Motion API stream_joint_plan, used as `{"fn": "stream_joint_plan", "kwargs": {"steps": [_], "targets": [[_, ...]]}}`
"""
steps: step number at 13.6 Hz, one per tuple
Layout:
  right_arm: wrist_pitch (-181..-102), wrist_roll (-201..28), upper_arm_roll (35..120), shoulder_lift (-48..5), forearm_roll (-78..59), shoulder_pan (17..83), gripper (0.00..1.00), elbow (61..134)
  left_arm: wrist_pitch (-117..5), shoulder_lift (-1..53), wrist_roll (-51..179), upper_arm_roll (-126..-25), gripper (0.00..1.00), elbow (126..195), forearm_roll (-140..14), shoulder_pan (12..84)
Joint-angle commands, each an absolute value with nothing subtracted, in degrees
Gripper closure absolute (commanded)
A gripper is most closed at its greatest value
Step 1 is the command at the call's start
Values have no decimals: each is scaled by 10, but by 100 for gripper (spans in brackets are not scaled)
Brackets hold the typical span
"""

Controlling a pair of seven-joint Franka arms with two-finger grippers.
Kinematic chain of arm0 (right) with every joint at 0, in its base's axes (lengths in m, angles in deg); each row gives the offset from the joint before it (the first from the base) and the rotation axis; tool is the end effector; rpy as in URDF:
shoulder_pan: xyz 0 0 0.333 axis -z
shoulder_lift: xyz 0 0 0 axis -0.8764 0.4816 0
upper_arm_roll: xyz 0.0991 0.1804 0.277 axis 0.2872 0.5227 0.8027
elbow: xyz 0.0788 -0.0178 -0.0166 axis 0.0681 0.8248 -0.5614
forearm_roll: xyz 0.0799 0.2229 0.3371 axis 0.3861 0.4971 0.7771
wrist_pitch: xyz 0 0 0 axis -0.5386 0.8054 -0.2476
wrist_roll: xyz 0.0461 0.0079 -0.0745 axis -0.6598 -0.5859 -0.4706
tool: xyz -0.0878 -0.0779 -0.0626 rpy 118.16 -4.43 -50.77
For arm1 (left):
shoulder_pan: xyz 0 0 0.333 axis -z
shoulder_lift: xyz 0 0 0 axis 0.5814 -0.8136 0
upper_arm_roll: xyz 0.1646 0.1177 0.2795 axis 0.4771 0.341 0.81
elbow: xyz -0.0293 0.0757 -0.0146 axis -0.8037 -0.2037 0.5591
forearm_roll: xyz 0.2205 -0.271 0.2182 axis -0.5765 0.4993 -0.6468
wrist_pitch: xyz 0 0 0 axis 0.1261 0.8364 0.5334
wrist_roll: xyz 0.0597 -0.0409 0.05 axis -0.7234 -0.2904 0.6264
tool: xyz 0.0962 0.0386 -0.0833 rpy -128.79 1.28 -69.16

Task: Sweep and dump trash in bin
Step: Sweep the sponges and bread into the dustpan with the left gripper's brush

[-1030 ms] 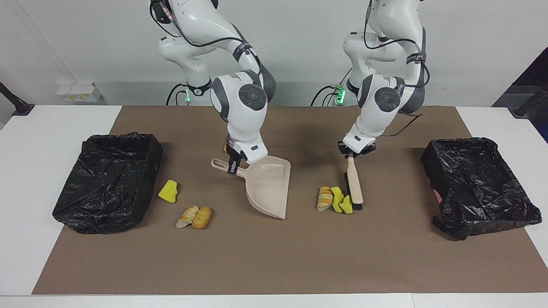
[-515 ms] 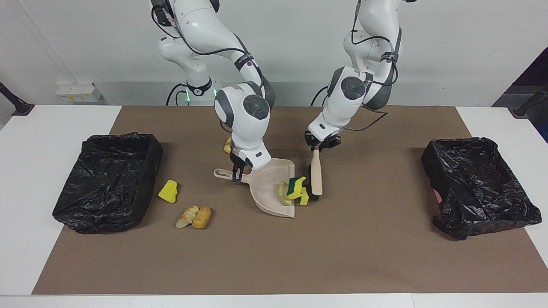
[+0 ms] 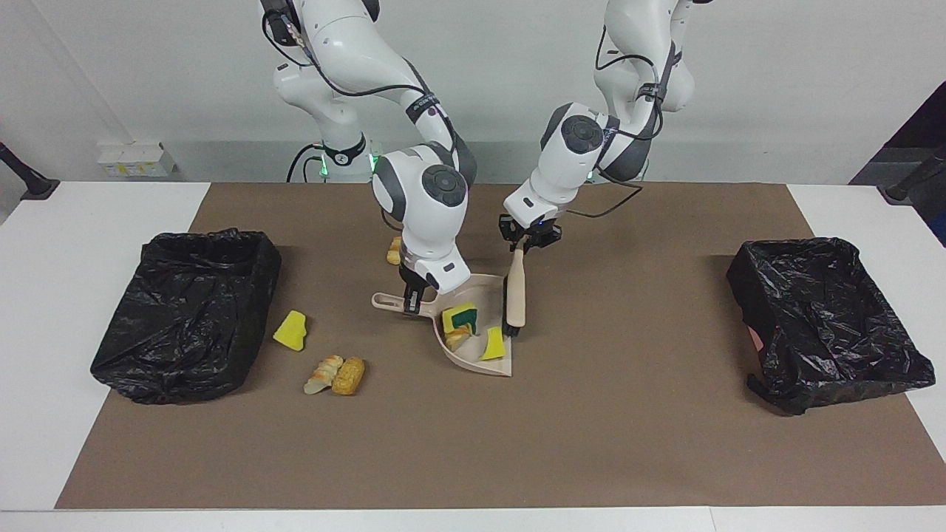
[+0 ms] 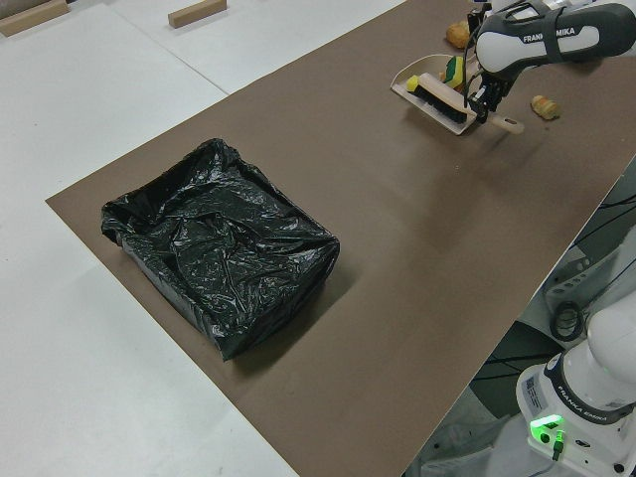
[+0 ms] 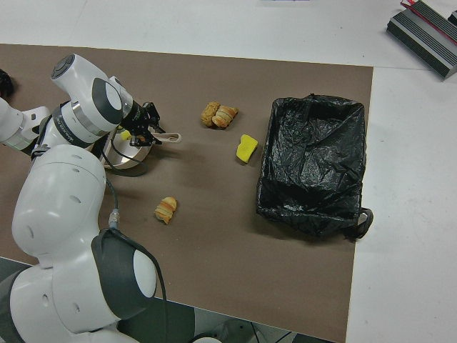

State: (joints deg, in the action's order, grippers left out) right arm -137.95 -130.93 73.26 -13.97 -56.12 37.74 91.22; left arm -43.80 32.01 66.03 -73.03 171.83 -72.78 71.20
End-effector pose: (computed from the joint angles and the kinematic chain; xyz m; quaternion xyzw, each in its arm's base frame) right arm 0.6161 0.2763 0.3511 0.7265 0.6753 -0.0774 0.1008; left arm 0.4566 -0.3532 0.3810 0.9902 -0.0825 -0.0392 0.1053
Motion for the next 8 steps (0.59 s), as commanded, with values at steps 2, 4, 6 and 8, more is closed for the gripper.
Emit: {"fn": "stream_joint_plan", "kwargs": {"steps": [2,4,6,8], "targets": [[-1383,-1328,736,-142,-566,380,100,912,-308,339,676,-718,100,1642,-738,698],[-1375,-1331,736,-148,-563,388,100,911,-290,354,686,-721,100,1636,-773,694],[-1367,-1338,735,-158,-562,391,100,911,-301,356,686,-723,100,1648,-773,697],[-1355,-1364,735,-170,-560,411,100,907,-309,353,674,-718,100,1655,-774,671]]}}
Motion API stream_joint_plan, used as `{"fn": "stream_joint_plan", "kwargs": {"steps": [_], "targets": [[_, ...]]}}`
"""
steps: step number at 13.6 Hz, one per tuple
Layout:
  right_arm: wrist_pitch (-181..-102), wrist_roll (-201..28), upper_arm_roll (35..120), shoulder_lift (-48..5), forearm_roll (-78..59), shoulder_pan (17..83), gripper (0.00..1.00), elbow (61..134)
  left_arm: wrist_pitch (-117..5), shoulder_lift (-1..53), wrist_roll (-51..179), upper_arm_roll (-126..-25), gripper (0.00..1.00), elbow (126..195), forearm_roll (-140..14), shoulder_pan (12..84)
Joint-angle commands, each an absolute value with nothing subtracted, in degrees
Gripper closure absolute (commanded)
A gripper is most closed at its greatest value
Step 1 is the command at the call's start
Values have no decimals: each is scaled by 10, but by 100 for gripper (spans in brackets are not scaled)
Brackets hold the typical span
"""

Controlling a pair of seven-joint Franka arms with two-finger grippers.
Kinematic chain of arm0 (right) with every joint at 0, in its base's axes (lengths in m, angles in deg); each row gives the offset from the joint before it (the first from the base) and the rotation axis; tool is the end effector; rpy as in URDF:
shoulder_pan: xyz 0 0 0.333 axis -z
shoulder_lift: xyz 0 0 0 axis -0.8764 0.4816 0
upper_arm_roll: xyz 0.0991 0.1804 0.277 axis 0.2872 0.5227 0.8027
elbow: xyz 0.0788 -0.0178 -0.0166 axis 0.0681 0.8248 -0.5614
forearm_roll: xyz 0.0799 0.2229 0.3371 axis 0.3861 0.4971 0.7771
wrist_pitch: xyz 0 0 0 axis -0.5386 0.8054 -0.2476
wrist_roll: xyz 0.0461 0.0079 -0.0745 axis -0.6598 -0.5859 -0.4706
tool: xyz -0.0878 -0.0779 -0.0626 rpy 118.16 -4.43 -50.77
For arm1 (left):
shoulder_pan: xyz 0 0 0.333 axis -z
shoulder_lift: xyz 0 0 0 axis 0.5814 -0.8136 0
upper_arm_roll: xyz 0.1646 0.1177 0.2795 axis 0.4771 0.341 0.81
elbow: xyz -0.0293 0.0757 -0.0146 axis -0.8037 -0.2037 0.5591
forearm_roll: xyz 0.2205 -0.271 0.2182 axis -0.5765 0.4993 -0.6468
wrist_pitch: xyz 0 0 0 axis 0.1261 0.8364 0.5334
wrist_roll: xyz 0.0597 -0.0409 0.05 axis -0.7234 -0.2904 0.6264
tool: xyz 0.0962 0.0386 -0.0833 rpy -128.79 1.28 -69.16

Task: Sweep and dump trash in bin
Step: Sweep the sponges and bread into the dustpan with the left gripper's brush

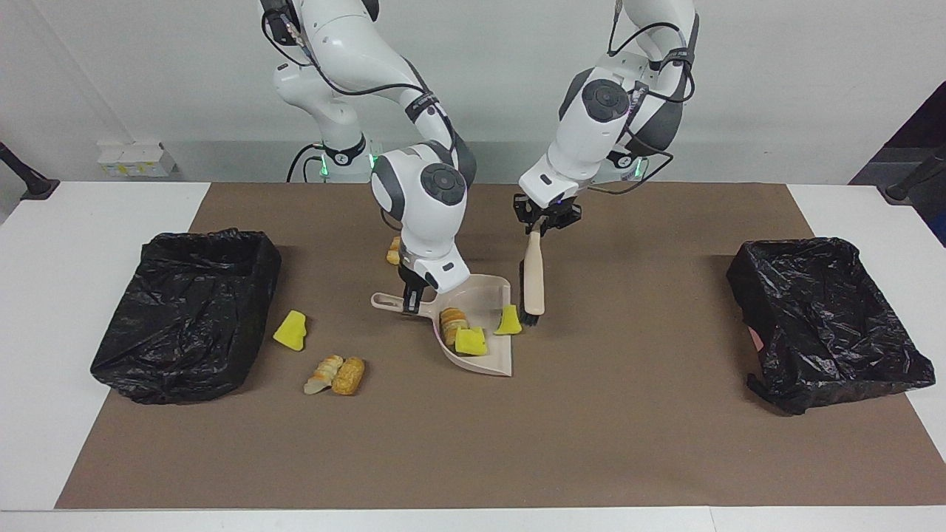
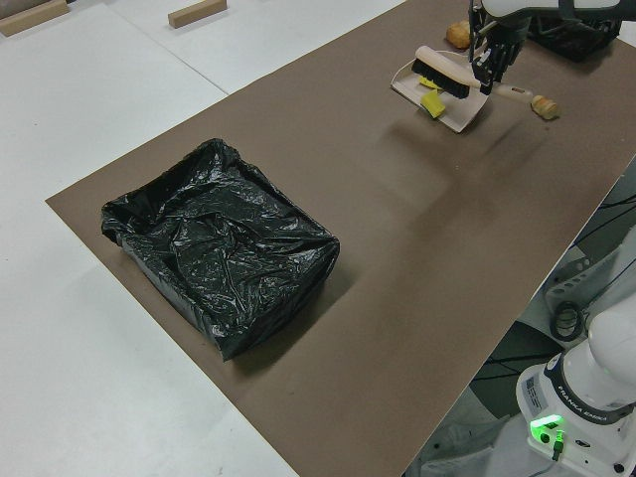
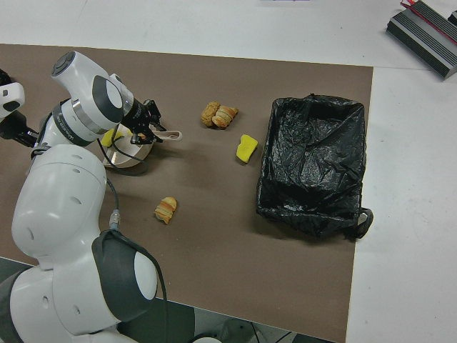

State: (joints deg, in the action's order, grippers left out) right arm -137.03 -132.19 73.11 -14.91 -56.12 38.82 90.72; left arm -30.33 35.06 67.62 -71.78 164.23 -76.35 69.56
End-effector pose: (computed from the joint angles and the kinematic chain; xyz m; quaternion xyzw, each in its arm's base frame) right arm 0.6217 0.2624 0.3652 0.7280 0.6737 -0.0759 0.1023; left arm 0.4704 -0.3319 0.4547 0.9919 -0.0813 -0.0533 0.0818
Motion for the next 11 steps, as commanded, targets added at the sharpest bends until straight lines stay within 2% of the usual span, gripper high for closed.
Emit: {"fn": "stream_joint_plan", "kwargs": {"steps": [1,5,9,11], "targets": [[-1343,-1385,736,-177,-555,421,100,904,-320,344,661,-719,100,1659,-775,641],[-1343,-1428,735,-192,-518,444,100,909,-435,305,635,-720,100,1715,-775,649],[-1346,-1433,735,-202,-518,460,100,927,-427,322,673,-720,100,1747,-774,689],[-1359,-1437,735,-200,-473,468,100,926,-410,322,731,-719,100,1739,-788,699]]}}
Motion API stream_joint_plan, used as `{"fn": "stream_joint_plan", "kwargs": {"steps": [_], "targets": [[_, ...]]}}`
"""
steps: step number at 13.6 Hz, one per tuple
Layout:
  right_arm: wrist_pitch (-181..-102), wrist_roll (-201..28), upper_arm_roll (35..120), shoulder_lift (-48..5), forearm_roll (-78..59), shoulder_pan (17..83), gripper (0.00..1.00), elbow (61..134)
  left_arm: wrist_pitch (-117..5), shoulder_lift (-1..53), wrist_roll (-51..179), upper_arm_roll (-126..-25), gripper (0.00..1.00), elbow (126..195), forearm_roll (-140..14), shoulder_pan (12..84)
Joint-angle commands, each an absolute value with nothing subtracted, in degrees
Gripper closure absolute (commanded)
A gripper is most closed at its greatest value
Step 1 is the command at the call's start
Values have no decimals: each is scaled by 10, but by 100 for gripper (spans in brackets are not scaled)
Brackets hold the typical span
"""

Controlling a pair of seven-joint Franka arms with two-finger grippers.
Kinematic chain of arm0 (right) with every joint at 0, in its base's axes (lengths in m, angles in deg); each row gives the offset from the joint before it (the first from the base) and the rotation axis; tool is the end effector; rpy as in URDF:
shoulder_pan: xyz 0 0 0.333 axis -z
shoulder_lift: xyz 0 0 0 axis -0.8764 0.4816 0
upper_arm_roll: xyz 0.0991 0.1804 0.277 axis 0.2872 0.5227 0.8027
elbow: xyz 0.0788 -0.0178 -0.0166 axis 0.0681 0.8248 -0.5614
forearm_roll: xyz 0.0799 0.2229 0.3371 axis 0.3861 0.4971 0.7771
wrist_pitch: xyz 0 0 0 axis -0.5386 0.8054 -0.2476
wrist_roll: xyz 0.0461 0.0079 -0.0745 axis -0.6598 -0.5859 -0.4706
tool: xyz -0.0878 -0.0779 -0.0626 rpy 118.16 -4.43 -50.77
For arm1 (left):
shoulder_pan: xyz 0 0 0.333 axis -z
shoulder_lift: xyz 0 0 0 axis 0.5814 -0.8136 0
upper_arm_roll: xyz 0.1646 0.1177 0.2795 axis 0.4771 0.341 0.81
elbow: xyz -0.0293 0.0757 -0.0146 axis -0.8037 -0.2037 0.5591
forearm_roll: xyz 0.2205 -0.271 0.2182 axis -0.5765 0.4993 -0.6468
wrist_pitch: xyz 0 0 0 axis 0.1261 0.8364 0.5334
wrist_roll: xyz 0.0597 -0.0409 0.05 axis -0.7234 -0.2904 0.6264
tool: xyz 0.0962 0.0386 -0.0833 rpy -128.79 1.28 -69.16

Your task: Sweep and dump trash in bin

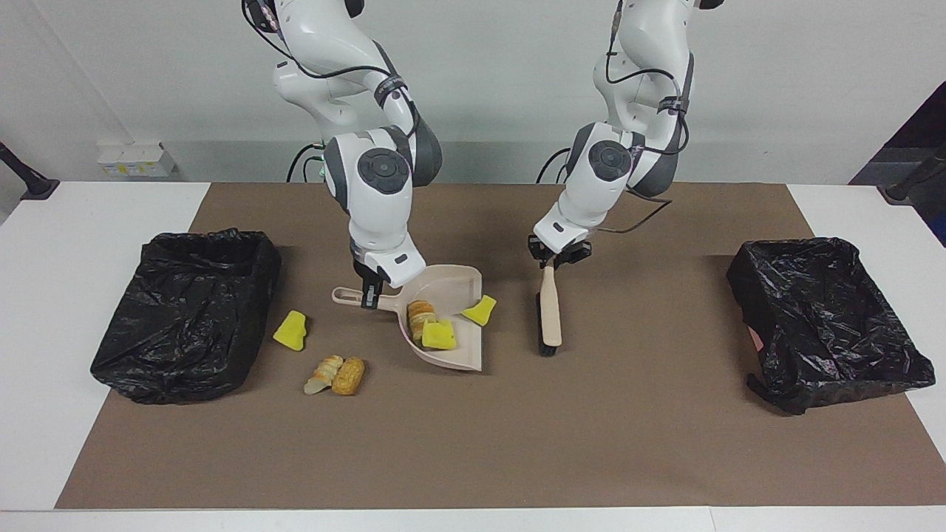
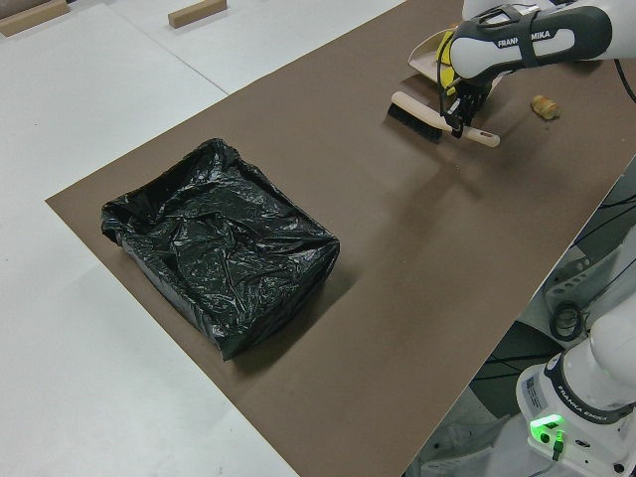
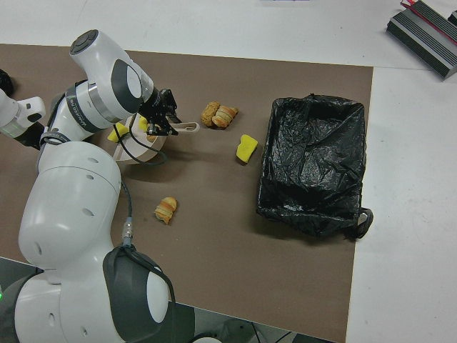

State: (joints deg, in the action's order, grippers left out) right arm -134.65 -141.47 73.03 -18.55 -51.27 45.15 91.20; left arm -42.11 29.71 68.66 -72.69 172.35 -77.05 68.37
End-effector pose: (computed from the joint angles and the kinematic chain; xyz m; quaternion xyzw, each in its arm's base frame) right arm 0.6339 0.1938 0.3992 0.7290 0.6781 -0.0705 0.0616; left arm 0.4722 -0.3215 0.3505 0.9950 -0.0533 -0.0598 0.0604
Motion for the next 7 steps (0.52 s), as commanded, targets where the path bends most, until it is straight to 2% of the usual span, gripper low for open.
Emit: {"fn": "stream_joint_plan", "kwargs": {"steps": [1,3,7], "targets": [[-1360,-1442,735,-200,-462,476,100,923,-410,323,752,-720,100,1739,-808,700],[-1360,-1455,735,-202,-453,492,100,919,-405,325,786,-723,100,1739,-828,714],[-1383,-1505,735,-204,-327,545,100,919,-375,342,896,-725,100,1735,-874,753]]}}
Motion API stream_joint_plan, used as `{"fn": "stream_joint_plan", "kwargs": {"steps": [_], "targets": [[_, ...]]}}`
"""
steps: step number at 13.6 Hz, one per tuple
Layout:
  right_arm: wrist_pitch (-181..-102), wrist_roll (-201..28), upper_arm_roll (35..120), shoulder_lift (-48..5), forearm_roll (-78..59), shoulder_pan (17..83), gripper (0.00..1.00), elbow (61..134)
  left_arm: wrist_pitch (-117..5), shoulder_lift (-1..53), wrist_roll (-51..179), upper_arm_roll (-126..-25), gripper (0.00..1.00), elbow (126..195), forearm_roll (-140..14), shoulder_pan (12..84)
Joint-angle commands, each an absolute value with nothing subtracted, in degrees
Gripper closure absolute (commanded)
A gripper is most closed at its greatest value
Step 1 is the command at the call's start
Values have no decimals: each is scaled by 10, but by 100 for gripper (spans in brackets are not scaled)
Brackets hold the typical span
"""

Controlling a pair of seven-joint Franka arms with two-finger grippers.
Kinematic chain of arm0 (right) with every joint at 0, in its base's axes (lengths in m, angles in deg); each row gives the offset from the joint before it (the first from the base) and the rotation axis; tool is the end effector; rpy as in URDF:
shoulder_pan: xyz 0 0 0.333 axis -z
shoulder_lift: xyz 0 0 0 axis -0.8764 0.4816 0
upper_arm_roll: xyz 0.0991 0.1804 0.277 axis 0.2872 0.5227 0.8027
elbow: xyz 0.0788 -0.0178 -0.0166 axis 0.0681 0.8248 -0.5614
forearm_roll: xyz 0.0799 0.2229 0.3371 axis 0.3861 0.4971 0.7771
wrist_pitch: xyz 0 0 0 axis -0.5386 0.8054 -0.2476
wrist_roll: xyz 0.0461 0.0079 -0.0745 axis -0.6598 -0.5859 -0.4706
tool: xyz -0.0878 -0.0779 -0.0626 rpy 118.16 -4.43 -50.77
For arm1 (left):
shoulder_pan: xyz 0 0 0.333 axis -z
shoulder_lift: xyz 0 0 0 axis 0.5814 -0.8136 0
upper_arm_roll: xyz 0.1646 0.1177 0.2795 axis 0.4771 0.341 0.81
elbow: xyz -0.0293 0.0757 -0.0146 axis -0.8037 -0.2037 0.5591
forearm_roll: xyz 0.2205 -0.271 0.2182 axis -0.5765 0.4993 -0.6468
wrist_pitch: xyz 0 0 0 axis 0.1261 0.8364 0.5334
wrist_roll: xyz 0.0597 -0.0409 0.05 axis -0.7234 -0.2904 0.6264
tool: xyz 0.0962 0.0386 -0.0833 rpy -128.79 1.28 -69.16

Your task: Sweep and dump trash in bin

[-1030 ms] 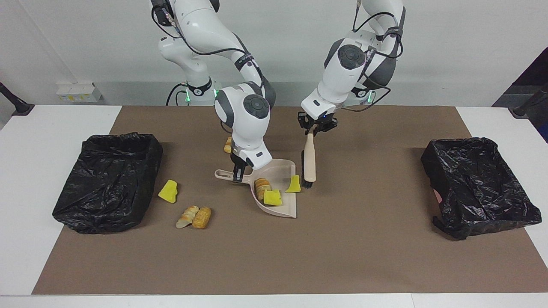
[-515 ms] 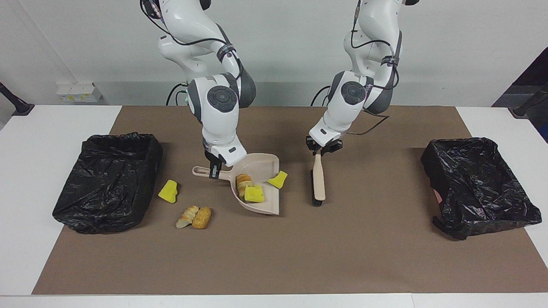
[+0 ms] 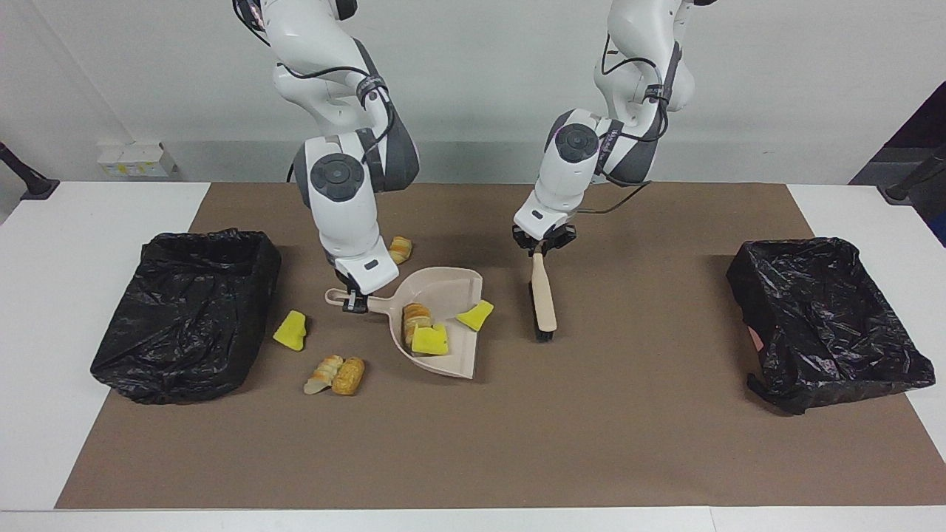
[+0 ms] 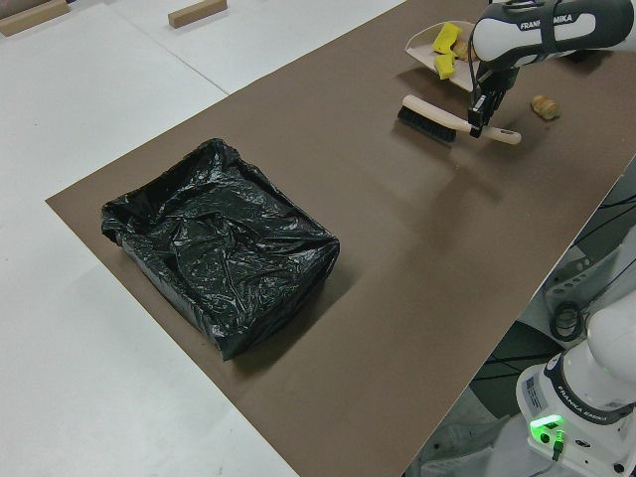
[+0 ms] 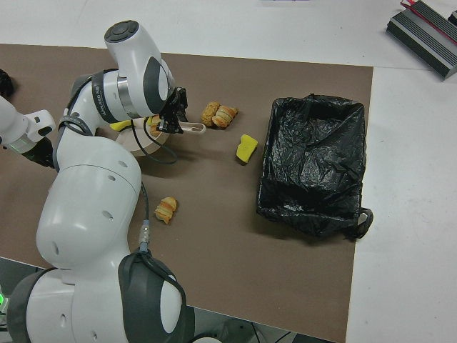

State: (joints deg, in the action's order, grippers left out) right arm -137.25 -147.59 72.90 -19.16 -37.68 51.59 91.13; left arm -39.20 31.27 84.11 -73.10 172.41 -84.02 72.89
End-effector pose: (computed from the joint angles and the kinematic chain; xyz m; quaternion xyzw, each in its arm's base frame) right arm 0.6522 0.1426 0.4092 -0.7653 -0.6431 0.0006 0.0287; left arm 0.4402 -0.3504 0.3606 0.9987 0.0012 -0.0507 0.0030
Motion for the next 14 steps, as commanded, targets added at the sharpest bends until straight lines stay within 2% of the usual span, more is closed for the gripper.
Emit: {"fn": "stream_joint_plan", "kwargs": {"steps": [1,5,7,9,10,14], "targets": [[-1394,-1517,735,-204,-300,556,100,920,-371,354,907,-725,100,1738,-876,764],[-1410,-1553,735,-204,-264,571,100,923,-350,376,943,-725,100,1749,-876,795],[-1417,-1551,734,-209,-268,561,100,935,-418,368,929,-725,100,1761,-875,763],[-1476,-1548,733,-238,-274,549,100,1004,-492,339,846,-726,100,1760,-868,709],[-1505,-1547,733,-247,-275,540,100,1034,-495,312,792,-726,100,1745,-857,690],[-1542,-1544,732,-238,-284,517,100,1063,-469,298,713,-728,100,1716,-847,678]]}}
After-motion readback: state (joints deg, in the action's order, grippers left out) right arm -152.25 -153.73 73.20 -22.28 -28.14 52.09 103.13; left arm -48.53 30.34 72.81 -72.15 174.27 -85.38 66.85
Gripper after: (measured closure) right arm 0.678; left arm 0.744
